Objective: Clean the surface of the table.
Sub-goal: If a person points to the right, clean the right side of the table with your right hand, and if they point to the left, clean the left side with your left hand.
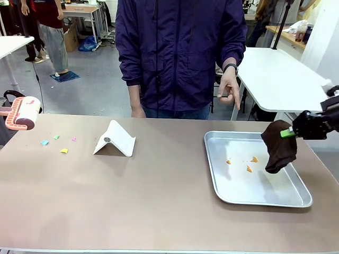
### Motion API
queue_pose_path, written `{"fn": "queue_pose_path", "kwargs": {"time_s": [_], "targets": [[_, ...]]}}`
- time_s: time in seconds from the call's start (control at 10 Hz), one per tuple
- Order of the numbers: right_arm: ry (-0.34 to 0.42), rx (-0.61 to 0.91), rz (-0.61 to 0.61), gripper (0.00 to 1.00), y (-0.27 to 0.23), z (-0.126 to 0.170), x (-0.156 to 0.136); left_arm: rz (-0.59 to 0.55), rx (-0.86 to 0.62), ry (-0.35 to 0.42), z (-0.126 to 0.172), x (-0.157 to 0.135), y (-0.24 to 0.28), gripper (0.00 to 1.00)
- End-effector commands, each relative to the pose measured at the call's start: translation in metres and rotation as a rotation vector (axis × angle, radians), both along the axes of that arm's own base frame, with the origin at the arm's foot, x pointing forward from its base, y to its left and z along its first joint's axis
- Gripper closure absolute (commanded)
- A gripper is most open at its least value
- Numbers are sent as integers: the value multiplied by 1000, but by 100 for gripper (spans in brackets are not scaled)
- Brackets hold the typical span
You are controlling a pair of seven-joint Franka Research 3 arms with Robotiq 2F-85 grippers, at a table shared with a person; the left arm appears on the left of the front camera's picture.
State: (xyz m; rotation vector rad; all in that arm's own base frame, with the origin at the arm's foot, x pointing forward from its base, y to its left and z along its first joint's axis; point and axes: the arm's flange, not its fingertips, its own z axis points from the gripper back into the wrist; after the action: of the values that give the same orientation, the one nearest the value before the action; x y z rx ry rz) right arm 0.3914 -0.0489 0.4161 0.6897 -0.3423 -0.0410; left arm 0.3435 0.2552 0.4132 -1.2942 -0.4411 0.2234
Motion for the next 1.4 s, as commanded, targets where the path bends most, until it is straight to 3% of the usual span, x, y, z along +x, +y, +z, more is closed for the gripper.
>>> {"fn": "queue_pose_path", "kwargs": {"time_s": [0.0, 0.2, 0.5, 1.3], "targets": [[-10, -193, 5, 91, 10, -7, 13, -11, -7, -8, 4, -2, 2, 100], [25, -330, -26, 91, 16, -24, 33, -11, -7, -8, 4, -2, 2, 100], [51, -384, 3, 91, 33, -48, 46, -11, -7, -8, 4, -2, 2, 100], [162, -303, -10, 91, 79, -102, 63, -11, -7, -8, 4, -2, 2, 100]]}}
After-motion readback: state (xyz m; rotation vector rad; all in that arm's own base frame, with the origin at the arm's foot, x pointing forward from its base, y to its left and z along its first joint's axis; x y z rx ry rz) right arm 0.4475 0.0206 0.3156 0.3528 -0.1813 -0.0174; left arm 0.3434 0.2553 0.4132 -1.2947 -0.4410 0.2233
